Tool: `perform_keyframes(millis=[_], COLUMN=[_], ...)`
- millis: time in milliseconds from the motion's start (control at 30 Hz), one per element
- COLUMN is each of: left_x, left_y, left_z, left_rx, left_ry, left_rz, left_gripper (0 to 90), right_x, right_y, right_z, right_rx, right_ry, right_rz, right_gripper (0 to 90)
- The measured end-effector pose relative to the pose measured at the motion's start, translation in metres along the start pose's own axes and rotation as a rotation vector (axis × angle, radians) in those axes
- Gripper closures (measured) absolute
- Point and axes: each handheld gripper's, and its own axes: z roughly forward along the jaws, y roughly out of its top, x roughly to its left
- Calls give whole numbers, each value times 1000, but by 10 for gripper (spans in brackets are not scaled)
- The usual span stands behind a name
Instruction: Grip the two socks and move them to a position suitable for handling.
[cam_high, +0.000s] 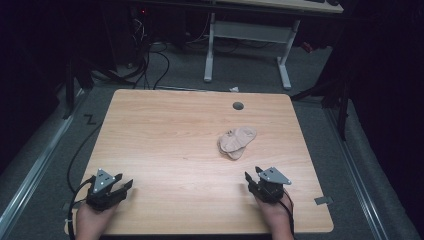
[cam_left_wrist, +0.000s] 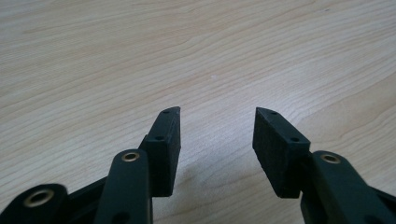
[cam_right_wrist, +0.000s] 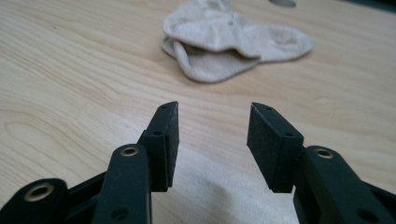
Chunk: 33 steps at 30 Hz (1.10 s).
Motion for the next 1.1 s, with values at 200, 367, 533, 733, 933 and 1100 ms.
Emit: perform_keyframes(millis=[200,367,533,733,933,1100], left_x=[2,2,1,-1,-8,-8], left_y=[4,2,1,2,5,2], left_z=[3,2,-2,-4,-4,-8], left_rx=[-14,-11,-18,-28,-37,-48], left_ry=[-36,-39,-22,-25,-38,-35], left_rz=[-38,-27,-9,-3,24,23], left_gripper=[504,488,477,461,449,414], right_x=[0,1,4,7,10,18], right_y=[-7,-6,-2,1,5,5], right_z=[4,3,2,2,1,-3], right_rx=[32,35,20,18,6,-25], right_ry=[30,35,36,41,58,27], right_rz=[17,16,13,-1,11,2], right_gripper=[530,528,540,534,541,505])
